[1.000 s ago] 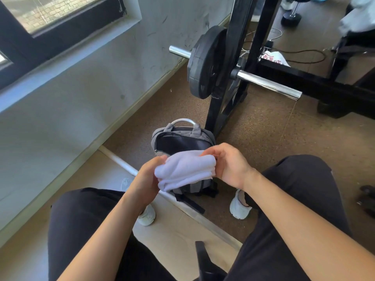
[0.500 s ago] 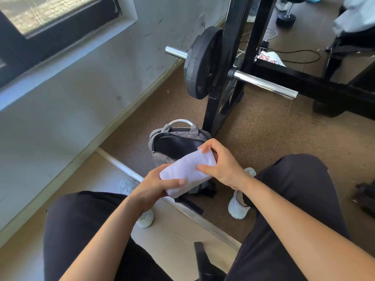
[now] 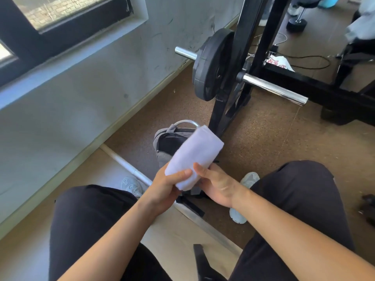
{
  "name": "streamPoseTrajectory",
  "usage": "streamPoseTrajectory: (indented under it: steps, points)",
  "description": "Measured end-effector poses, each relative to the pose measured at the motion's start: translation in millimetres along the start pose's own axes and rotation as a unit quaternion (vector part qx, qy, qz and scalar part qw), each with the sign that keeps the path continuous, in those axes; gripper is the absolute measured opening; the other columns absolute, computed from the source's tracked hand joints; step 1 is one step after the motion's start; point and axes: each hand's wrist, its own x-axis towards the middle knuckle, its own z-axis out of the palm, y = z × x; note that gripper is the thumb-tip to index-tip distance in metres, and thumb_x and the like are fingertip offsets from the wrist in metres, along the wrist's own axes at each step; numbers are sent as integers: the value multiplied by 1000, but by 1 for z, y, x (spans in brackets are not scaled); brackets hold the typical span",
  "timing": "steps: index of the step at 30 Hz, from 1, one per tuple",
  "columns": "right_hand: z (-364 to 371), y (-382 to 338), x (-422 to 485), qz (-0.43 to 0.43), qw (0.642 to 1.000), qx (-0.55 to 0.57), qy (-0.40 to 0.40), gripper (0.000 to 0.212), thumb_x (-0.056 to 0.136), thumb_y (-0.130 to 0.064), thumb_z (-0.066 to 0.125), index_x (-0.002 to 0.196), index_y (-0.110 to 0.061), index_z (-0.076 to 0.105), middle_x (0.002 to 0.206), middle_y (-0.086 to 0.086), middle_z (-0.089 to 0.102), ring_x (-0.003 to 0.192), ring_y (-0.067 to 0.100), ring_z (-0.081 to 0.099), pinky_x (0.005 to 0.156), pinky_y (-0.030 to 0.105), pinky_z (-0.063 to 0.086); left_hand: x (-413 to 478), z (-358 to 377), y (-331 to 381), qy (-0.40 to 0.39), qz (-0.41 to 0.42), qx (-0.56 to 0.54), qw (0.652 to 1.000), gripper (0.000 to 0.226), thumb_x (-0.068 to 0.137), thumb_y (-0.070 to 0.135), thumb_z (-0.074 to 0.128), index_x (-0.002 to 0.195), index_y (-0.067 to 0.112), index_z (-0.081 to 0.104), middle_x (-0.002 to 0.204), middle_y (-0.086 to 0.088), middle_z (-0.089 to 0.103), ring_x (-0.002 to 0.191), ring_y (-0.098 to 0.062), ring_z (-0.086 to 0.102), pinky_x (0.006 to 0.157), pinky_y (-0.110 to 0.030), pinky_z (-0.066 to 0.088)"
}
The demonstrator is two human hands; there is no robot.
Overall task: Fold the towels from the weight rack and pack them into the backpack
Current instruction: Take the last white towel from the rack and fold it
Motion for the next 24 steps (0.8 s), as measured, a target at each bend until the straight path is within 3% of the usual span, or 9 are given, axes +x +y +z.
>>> streamPoseTrajectory:
  steps: [3,6,10,13,15,17,19,22,24]
  points:
    - [5,0,2,-51,993,11,106,34,91,-12,71,124,-13,64,114,7,74,118,27,66,109,49,47,2,12,-10,97,21,23,995,62,75,23,86,130,7,63,122,-19,73,116,-39,68,93,-49,58]
    - [1,-1,5,-45,986,-53,149,26,93,-12,70,117,-20,65,108,1,76,113,23,68,102,44,54,4,20,-15,153,19,93,984,64,67,43,90,118,12,66,109,-16,74,97,-30,72,67,-30,56]
    - [-8,0,8,-30,976,-111,186,26,93,-19,71,116,-28,62,111,-3,72,112,21,68,94,40,59,10,18,-22,160,-36,167,972,75,63,60,87,121,21,60,113,-7,72,103,-24,71,67,-21,55]
    - [-13,-2,11,-37,977,-113,178,37,91,-21,73,124,-30,60,111,-8,73,114,19,67,89,33,59,16,14,-16,165,-24,185,968,68,59,51,88,114,21,62,106,-5,72,94,-20,70,62,-20,52]
    - [-19,-5,16,-49,956,-183,223,65,86,-24,80,142,-28,48,128,-7,66,123,17,61,89,24,54,21,8,-8,186,9,217,958,58,58,41,87,108,24,62,101,-1,70,89,-18,67,59,-21,51]
    - [-31,-14,20,-68,896,-320,302,104,77,-28,87,157,-29,20,151,-4,44,134,15,46,95,24,47,28,-4,2,203,33,286,936,52,55,35,87,102,30,63,98,4,68,89,-17,66,60,-30,53]
    - [-41,-25,25,-110,824,-466,302,123,70,-34,91,158,-36,6,162,-4,24,145,18,31,108,37,40,35,-17,12,188,44,363,911,49,56,30,88,99,32,64,94,9,68,89,-12,64,63,-30,52]
    - [-41,-40,42,-78,698,-679,216,124,68,-46,89,157,-41,3,164,-7,17,152,18,14,119,45,24,48,-27,29,111,87,442,886,49,54,30,86,99,33,67,90,15,70,86,-4,65,67,-20,47]
    - [-37,-49,55,-39,619,-771,142,117,69,-52,84,158,-38,8,159,-3,30,150,19,22,120,43,24,60,-32,42,42,120,465,876,50,59,25,92,102,30,68,95,14,71,90,-3,65,72,-16,47]
